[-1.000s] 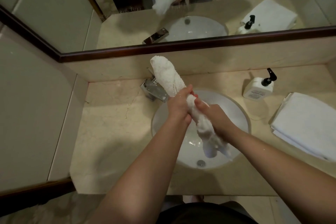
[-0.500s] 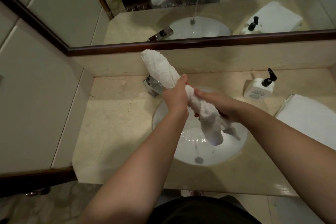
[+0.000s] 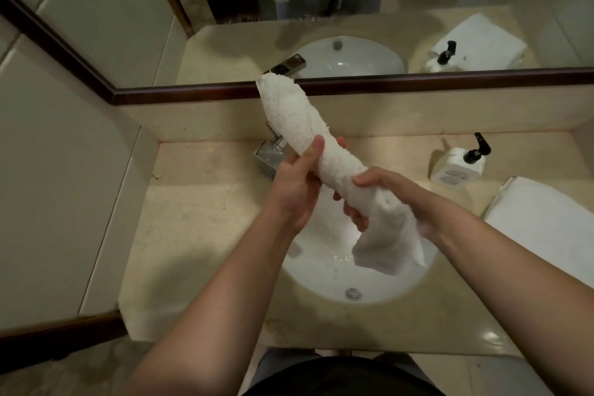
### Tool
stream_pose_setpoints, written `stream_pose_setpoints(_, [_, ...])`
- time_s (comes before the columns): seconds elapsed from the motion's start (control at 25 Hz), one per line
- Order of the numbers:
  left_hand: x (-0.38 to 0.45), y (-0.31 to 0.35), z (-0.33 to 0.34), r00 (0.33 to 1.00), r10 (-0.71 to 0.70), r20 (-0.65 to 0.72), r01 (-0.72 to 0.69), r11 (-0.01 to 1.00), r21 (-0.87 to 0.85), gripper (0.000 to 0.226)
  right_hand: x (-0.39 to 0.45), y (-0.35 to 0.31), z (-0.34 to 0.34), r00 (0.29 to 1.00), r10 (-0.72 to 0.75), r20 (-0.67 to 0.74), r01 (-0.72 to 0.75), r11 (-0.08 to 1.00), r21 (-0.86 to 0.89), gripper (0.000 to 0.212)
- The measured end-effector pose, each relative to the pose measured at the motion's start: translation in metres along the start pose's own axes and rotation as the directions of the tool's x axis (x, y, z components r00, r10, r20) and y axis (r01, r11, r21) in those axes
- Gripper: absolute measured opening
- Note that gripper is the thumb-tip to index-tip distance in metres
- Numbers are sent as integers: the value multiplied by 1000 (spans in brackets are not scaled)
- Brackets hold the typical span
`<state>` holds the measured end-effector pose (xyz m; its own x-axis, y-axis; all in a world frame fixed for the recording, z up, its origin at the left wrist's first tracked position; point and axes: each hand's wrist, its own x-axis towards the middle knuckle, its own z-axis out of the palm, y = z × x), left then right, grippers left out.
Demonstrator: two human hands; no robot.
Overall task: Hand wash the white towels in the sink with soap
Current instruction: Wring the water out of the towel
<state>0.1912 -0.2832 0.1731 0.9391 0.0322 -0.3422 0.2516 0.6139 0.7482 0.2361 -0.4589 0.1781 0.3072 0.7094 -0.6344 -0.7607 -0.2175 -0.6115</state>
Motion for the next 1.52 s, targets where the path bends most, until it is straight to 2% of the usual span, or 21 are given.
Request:
stream_pose_setpoints(0.08, [5,0,-4,994,-17,110,22,999,-47,66,0,-2,5,989,96,109,-102,993,53,42])
stream_pose_setpoints(0.12, [5,1,-3,987,-37,156,52,994,-92,63,1,-2,8,979,125,161,-139,987,81,43])
stream_pose_setpoints(0.16, [6,3,-2,985,-39,166,60,991,-123,47,2,-2,13,974,133,184,-155,982,111,44])
stream_pose_setpoints(0.2, [6,6,0,987,-42,157,65,987,-146,26,2,-3,20,978,119,171,-143,980,136,46])
stream_pose_setpoints(0.24, [6,10,3,991,-52,119,67,990,-124,17,4,-3,26,989,87,119,-106,982,158,50])
stream_pose_setpoints(0.32, [7,15,10,993,-122,-9,121,991,-60,34,9,-1,37,998,-27,-60,36,986,161,60])
stream_pose_setpoints(0.36, [8,17,13,986,-144,-87,137,987,-81,38,14,1,42,981,-112,-158,128,987,94,61])
stream_pose_setpoints(0.44, [16,11,14,957,-166,-237,137,982,-133,34,24,7,50,896,-282,-344,243,958,-152,61])
stream_pose_setpoints(0.56, [25,-1,13,893,-171,-417,128,983,-130,30,39,21,51,757,-443,-481,227,868,-442,54])
stream_pose_setpoints(0.64, [26,-8,14,854,-142,-500,113,990,-87,26,47,29,49,693,-527,-492,209,800,-563,50])
stream_pose_setpoints(0.8, [21,-15,22,776,-58,-628,75,997,0,24,58,44,36,607,-645,-463,243,706,-665,66])
stream_pose_setpoints(0.88, [23,-17,22,740,-82,-667,80,996,-33,23,61,47,32,593,-665,-454,223,678,-701,70])
stream_pose_setpoints(1.04, [30,-25,17,694,-159,-702,113,987,-112,17,61,44,33,614,-650,-447,128,642,-756,73])
stream_pose_setpoints(1.16, [29,-29,17,709,-173,-684,112,985,-133,14,55,42,35,589,-679,-439,91,595,-799,67])
stream_pose_setpoints(1.28, [25,-25,20,763,-198,-615,62,970,-235,21,44,34,40,571,-684,-454,123,618,-776,66])
stream_pose_setpoints(1.36, [19,-27,26,801,-255,-541,99,949,-301,59,36,23,43,576,-684,-447,140,622,-771,74])
stream_pose_setpoints(1.4, [16,-31,29,819,-286,-498,145,942,-303,82,33,17,46,570,-697,-436,119,595,-795,72])
stream_pose_setpoints(1.44, [13,-36,33,830,-303,-468,203,946,-252,96,30,13,49,566,-704,-430,85,568,-819,65])
stream_pose_setpoints(1.48, [9,-39,37,858,-298,-419,228,951,-211,94,29,10,50,570,-701,-429,68,561,-825,58])
stream_pose_setpoints(1.52, [8,-38,37,875,-284,-391,230,956,-180,74,27,8,51,583,-695,-421,94,573,-814,55])
